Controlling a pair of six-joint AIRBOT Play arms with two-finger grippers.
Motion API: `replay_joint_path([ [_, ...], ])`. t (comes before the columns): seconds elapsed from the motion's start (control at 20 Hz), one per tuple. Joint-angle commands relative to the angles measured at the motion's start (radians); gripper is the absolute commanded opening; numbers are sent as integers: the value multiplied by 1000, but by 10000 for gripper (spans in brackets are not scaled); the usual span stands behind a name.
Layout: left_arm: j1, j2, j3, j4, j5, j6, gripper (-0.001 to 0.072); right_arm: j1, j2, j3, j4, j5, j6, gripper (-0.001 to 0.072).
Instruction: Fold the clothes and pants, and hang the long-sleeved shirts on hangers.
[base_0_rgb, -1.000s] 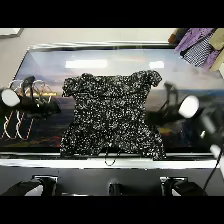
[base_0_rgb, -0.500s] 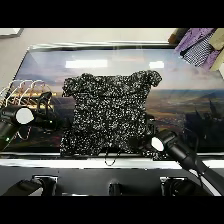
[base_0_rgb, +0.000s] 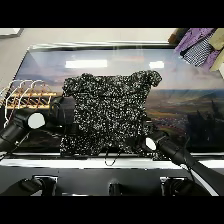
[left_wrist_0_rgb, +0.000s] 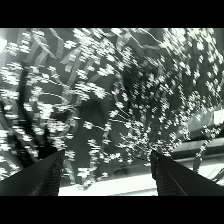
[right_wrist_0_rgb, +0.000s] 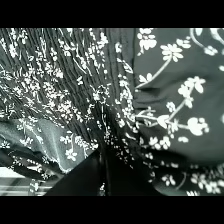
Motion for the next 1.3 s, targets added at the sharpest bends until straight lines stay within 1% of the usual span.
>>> replay_joint_path([
  [0.0, -82, -38, 0, 0, 23, -46, 617, 1, 48, 7, -7, 63, 29, 40],
  [0.2, -193, -134, 0, 0, 77, -54, 617, 1, 143, 7, -6, 141, 65, 40],
  [0.35, -268, -232, 0, 0, 79, -83, 617, 1, 192, 7, 5, 154, 82, 40],
  [0.45, -303, -285, 0, 1, 80, -125, 615, 1, 201, 7, 5, 169, 90, 40],
  [0.6, -335, -335, 0, 8, 82, -161, 603, 1, 201, 7, 5, 171, 90, 40],
  [1.0, -346, -365, 0, 19, 169, -161, 595, 1, 201, 7, 10, 171, 93, 41],
  [1.05, -346, -365, 0, 19, 175, -161, 527, 1, 201, 7, 10, 171, 93, 41],
  [1.1, -346, -365, 0, 18, 176, -161, 323, 1, 201, 7, 10, 171, 93, 41],
  [1.15, -346, -364, 0, 18, 176, -160, 91, 1, 201, 7, 10, 172, 93, 41],
  [1.2, -346, -363, 1, 18, 177, -160, 30, 1, 201, 7, 10, 172, 93, 41],
  [1.25, -346, -362, 1, 18, 176, -160, 30, 1, 201, 7, 12, 175, 93, 41],
])
